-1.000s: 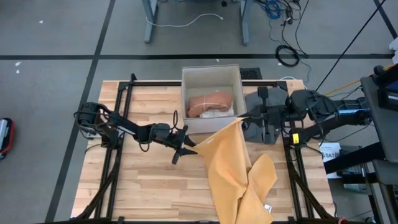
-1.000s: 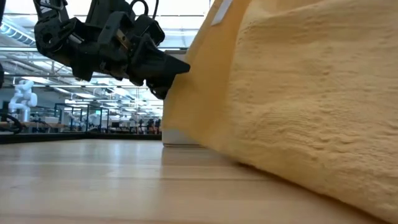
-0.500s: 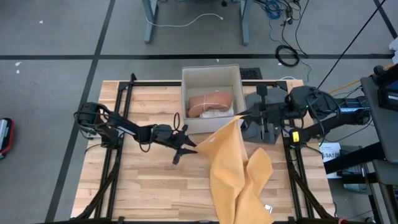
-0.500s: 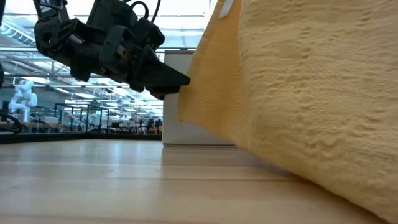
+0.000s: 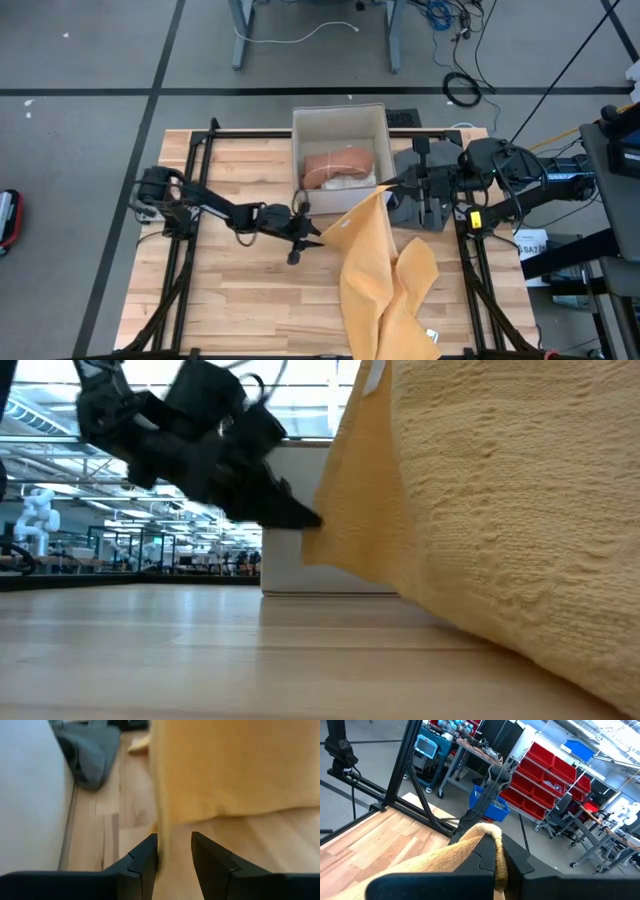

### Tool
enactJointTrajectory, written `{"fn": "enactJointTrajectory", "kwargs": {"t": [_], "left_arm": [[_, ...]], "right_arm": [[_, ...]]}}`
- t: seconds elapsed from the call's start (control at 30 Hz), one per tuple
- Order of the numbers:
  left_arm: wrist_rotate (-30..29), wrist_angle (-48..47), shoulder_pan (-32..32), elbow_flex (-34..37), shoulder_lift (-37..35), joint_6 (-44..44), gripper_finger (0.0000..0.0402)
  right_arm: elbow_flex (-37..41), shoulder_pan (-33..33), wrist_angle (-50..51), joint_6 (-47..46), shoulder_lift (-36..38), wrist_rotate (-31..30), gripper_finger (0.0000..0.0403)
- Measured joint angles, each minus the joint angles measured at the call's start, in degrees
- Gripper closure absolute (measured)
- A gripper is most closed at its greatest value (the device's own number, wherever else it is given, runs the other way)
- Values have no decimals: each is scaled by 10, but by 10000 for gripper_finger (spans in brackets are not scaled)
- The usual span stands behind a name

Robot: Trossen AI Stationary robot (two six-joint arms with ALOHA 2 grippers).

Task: Fold towel
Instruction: Fold the orange towel

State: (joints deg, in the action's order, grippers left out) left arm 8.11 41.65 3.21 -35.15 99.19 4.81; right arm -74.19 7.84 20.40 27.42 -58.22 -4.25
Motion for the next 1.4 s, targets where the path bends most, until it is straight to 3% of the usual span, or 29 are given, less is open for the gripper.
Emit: {"fn": "enactJointTrajectory", "kwargs": {"t": [0.23, 0.6, 0.8, 0.9, 1.1, 1.2, 1.4], "left_arm": [[19, 29, -4, -47, 69, -4, 284], [20, 7, -11, -55, 69, 9, 331], [21, -26, -5, -55, 69, 18, 385], [49, -25, 5, -55, 64, 22, 396], [92, -45, 39, -56, -17, 43, 398], [54, -115, 54, -59, -91, 73, 399], [-56, -341, 62, -105, -249, 125, 400]], "right_arm": [[0, 0, 4, -9, 0, 0, 403], [0, 2, 25, -19, 0, 0, 403], [0, 1, 25, -19, 0, 0, 403], [0, 1, 29, -24, 0, 0, 403], [0, 1, 72, -28, 11, 0, 403], [0, 1, 78, -30, 19, 0, 403], [0, 1, 72, -26, 39, 0, 403]]}}
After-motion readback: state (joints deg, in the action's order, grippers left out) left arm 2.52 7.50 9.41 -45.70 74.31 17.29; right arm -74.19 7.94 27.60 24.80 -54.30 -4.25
